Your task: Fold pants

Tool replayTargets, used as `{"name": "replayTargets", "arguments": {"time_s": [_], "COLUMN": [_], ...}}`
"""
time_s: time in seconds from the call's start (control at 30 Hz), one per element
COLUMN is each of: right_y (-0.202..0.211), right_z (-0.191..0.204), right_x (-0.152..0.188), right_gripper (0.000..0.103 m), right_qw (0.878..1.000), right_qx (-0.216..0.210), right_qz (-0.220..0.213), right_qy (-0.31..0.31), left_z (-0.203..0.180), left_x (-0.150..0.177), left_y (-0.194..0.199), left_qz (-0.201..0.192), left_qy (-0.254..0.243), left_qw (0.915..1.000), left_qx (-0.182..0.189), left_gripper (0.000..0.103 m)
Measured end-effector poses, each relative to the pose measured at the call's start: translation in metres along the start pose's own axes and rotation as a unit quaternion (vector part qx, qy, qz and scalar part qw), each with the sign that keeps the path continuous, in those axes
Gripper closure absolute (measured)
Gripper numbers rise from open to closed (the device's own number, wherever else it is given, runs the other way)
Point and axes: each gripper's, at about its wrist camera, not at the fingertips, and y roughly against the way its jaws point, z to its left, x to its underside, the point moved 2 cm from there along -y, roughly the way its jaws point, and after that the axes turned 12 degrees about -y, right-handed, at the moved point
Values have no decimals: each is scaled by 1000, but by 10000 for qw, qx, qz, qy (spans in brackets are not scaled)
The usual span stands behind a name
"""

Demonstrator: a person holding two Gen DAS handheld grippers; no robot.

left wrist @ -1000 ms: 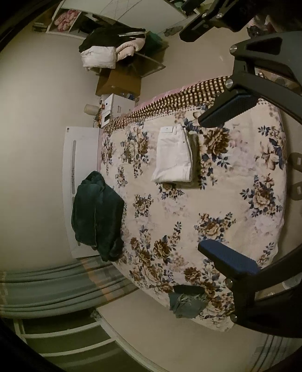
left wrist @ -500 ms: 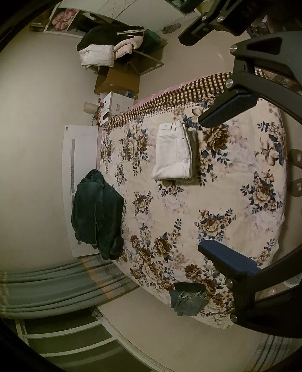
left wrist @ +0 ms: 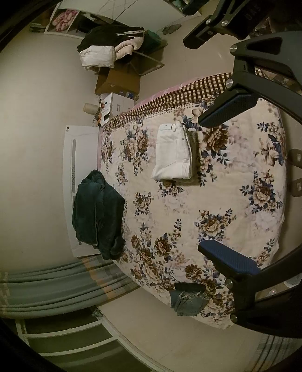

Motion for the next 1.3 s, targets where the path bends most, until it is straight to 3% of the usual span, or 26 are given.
{"name": "replayTargets", "arguments": {"time_s": [1.3], "right_y": [-12], "right_z": [-7], "right_x": [26], "right_gripper": [0], "right_qw": [9997], "right_qx": [-3], "right_qz": [248], "right_qy": [35], "left_z": [-8], "left_x": [5], "left_y": [4], "left_qz": [25], "left_qy": [-30], "left_qw": [10000], "left_qx": [-26], "left_gripper": [4]}}
